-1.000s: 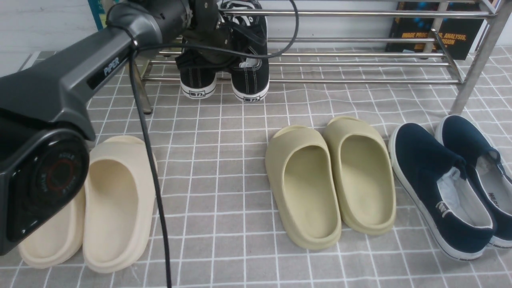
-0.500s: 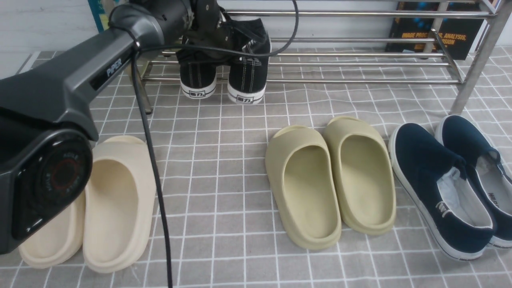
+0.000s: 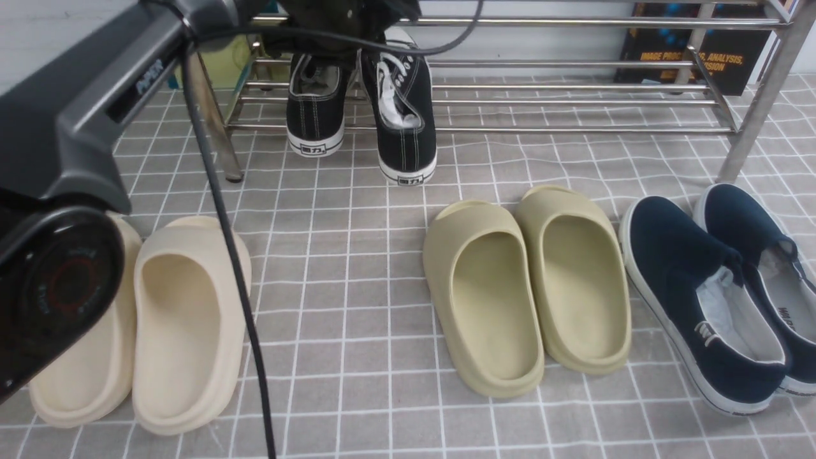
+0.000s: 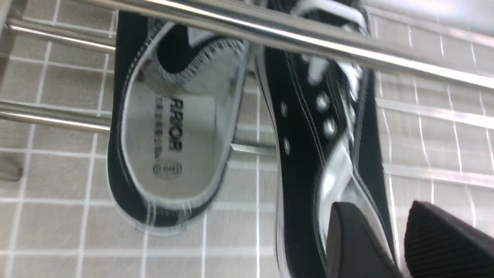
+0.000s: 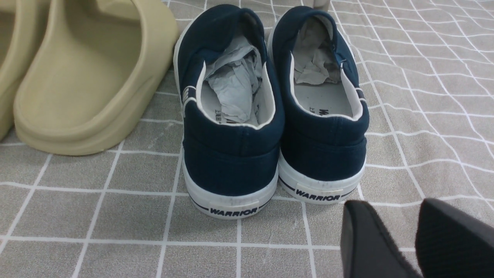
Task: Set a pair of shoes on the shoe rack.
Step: Use the left arm to put a shoe into the shoe rack
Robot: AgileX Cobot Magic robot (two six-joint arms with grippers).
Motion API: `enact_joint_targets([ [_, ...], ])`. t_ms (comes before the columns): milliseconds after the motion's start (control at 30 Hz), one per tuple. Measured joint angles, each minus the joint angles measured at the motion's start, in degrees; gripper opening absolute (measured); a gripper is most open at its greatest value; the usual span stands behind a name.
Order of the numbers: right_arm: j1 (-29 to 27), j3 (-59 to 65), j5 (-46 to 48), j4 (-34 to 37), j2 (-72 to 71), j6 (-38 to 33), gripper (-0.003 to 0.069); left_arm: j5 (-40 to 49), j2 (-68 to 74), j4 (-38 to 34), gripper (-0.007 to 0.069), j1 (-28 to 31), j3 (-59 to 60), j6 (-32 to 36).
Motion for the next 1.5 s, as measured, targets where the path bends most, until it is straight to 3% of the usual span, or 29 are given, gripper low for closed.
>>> enact_joint_targets([
  [167,0.00,0.00,0.00,0.00,0.00,0.00,0.0239,6.94,-0.29,-0.92,0.0221,-3.47,0.34,6.86],
  [433,0.00,0.00,0.00,0.00,0.00,0.00,0.0239,8.44,4.87,-1.76,-0.0010,-6.49,1.28,8.65],
  [733,0.00,0.00,0.00,0.00,0.00,0.00,0.0239,3.75,9.16,0.52,-0.0013,-6.49,1.51,5.20],
  [1033,0.00,0.00,0.00,0.00,0.00,0.00,0.0239,-4.15,9.16,12.11,-0.0013,-6.56,1.56,-5.27],
  [1267,0.00,0.00,0.00,0.00,0.00,0.00,0.0239,-7.28,9.82,13.06,-0.0013,-6.50,1.56,-6.39],
  [1500,0.00,0.00,0.00,0.00,0.00,0.00,0.0239,-4.28,5.01,13.12,-0.0013,-6.50,1.63,-4.98],
])
